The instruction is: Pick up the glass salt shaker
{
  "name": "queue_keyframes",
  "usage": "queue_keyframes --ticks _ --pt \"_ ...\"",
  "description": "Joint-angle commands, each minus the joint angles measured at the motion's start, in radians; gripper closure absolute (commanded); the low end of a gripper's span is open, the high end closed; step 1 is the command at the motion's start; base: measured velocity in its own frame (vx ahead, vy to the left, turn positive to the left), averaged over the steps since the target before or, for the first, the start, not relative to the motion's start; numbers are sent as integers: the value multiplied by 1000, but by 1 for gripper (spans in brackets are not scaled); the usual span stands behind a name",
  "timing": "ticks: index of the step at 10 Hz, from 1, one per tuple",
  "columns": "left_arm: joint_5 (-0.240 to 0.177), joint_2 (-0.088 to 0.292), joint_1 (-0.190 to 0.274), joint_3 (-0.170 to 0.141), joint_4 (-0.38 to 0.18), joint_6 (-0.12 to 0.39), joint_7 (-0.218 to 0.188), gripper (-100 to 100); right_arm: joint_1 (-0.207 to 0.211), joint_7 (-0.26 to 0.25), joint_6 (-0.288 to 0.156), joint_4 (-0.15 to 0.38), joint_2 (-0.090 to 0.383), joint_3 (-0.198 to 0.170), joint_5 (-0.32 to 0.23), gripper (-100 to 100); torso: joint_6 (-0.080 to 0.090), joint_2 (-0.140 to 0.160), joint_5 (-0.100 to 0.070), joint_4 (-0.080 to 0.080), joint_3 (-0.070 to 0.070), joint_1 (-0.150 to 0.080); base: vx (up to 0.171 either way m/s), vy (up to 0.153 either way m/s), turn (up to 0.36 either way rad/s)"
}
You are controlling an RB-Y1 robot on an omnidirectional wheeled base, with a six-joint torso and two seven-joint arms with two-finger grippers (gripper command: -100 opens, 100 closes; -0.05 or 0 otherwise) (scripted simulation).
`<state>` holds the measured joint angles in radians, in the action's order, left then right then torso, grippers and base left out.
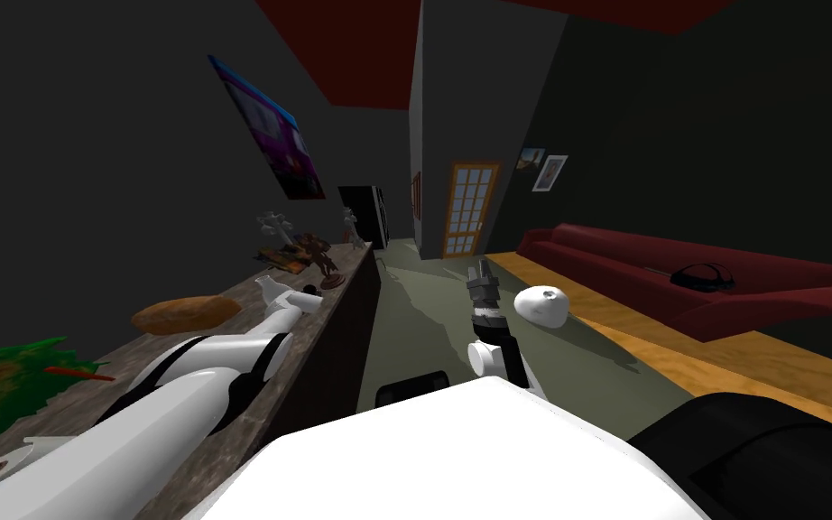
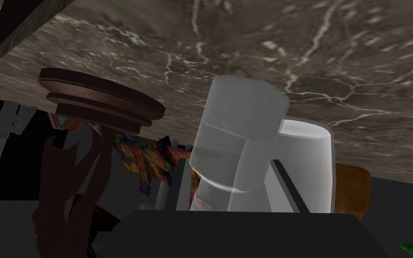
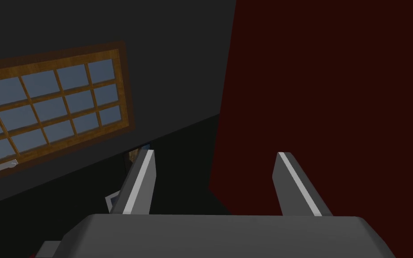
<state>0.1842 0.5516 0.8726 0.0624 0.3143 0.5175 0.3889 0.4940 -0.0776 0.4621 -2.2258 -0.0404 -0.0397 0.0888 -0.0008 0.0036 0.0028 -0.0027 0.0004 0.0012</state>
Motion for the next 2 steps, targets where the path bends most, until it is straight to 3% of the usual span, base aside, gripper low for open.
queue_keyframes --ticks 1,2 --pt "0 0 0 0 0 0 0 100 0 0 0 0 0 0 0 0 0 0 0 0 0 0 -34 -15 5" --pt "-1 0 -2 0 4 6 2 0 0 0 0 0 0 0 0 0 0 -3 0 0 -1 1 -8 -3 3"
